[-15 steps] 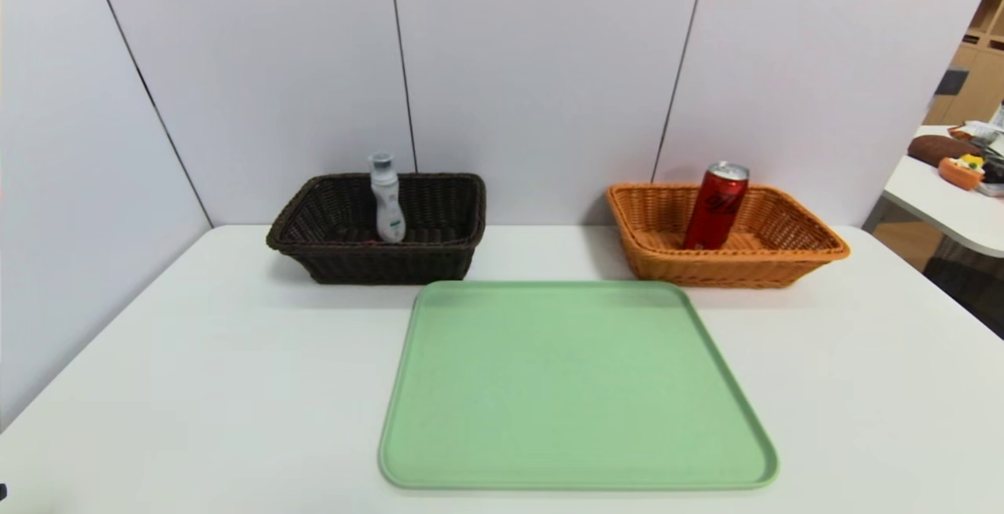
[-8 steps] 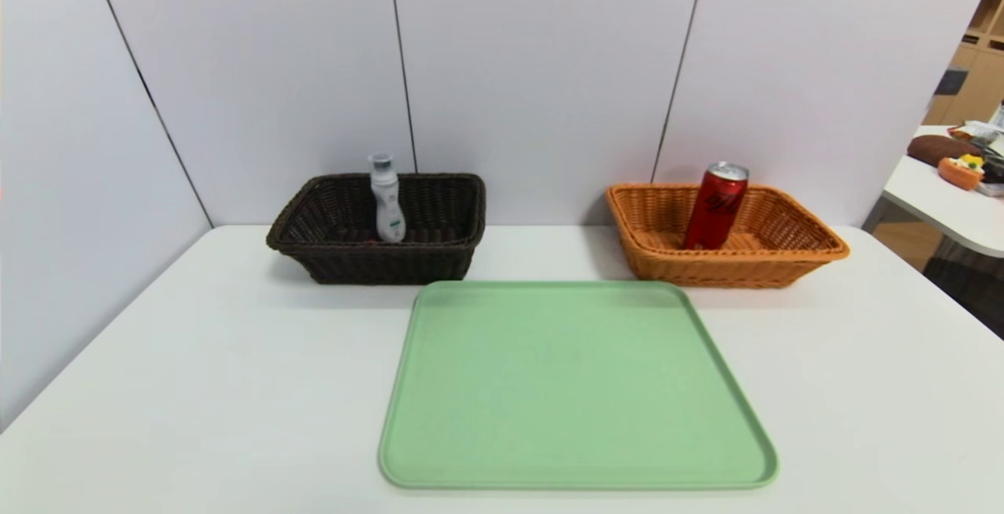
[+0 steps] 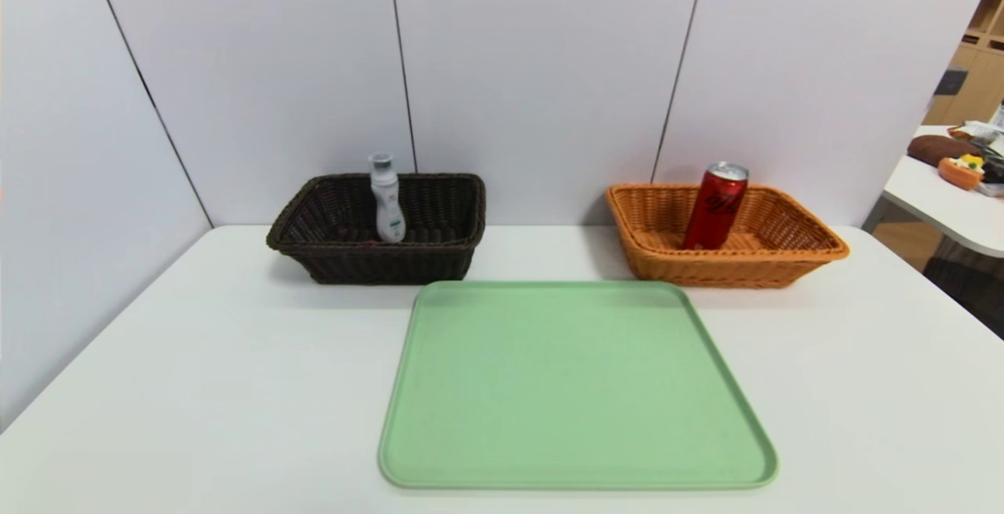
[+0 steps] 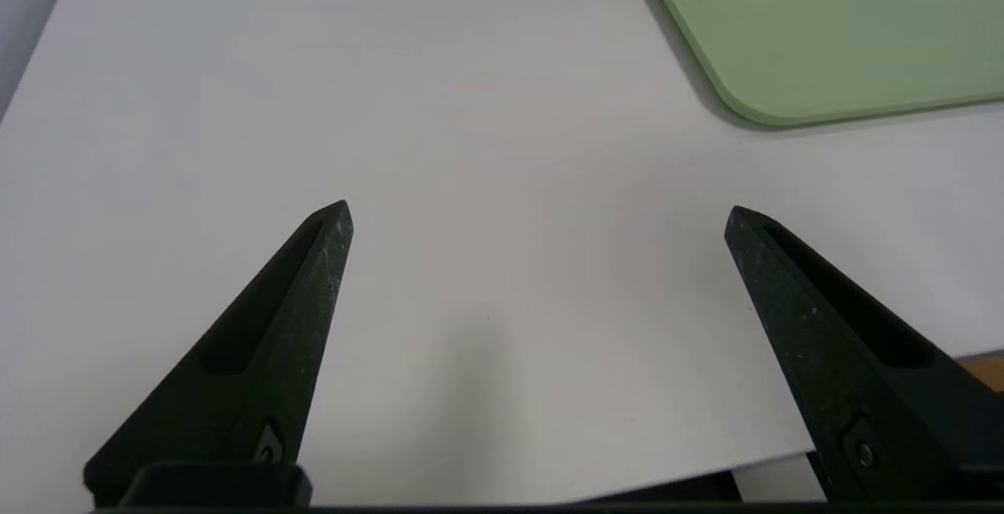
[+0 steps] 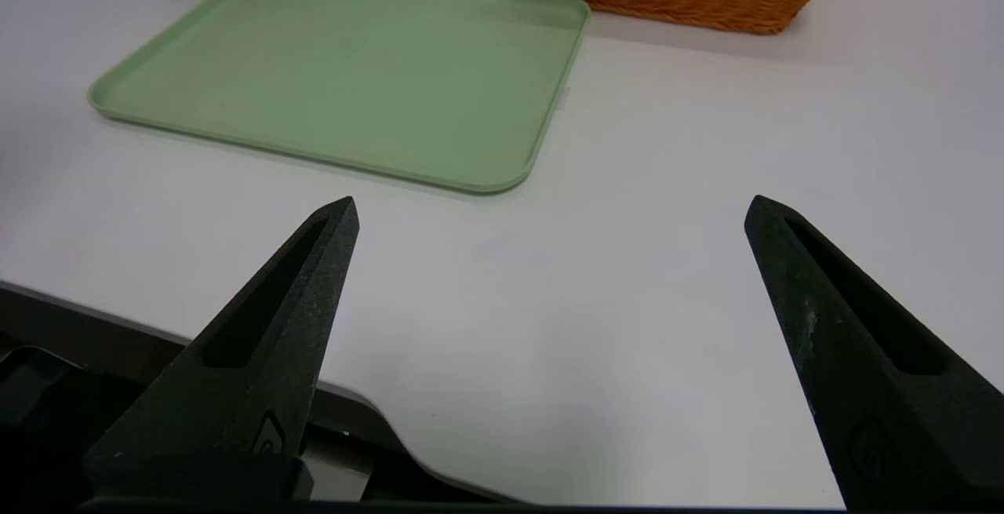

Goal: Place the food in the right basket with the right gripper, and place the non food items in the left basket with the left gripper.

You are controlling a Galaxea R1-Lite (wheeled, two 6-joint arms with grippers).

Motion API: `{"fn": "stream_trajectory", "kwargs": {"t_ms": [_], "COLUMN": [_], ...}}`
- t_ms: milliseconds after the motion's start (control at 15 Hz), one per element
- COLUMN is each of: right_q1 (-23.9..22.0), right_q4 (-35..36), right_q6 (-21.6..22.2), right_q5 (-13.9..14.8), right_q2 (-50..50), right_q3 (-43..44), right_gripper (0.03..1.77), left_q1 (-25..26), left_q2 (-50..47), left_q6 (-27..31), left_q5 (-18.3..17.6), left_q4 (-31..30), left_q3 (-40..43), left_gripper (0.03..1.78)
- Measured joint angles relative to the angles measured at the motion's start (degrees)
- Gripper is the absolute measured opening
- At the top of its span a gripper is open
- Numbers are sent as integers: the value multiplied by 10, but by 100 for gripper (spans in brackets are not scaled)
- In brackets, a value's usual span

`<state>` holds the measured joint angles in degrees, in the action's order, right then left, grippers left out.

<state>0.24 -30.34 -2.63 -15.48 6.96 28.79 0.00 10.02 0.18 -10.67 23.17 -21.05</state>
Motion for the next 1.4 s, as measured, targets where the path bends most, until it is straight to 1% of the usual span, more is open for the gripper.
{"fn": "stream_trajectory", "kwargs": {"t_ms": [67,267,333,533,667,733,867,933,1000,1067,1200,1267,1400], "right_q1": [0,-1,-1,-2,-2,-2,-2,-2,-2,-2,-2,-2,-2], "right_q4": [26,109,123,157,207,238,283,300,319,332,334,327,319], "right_q6": [0,1,1,0,0,0,1,2,2,3,11,18,46], "right_q5": [0,4,5,6,6,6,6,7,7,7,9,9,7], "right_q2": [-5,-29,-36,-54,-62,-65,-68,-69,-70,-70,-70,-70,-70], "right_q3": [-15,-68,-79,-121,-156,-175,-206,-221,-236,-251,-265,-266,-266], "right_gripper": [170,170,170,170,170,170,170,170,170,170,170,170,170], "left_q1": [0,1,1,1,1,1,1,1,1,1,1,1,1], "left_q2": [-10,-37,-48,-83,-93,-96,-99,-100,-100,-100,-100,-100,-101], "left_q6": [-2,-6,-7,-10,-12,-12,-10,-7,-6,-5,6,16,37], "left_q5": [0,2,3,9,10,10,16,30,48,60,79,87,91], "left_q4": [-30,-148,-172,-186,-195,-210,-261,-293,-313,-315,-307,-291,-238], "left_q3": [17,83,97,124,130,138,169,188,199,205,209,210,210], "left_gripper": [169,169,169,169,169,169,169,169,169,169,169,169,169]}}
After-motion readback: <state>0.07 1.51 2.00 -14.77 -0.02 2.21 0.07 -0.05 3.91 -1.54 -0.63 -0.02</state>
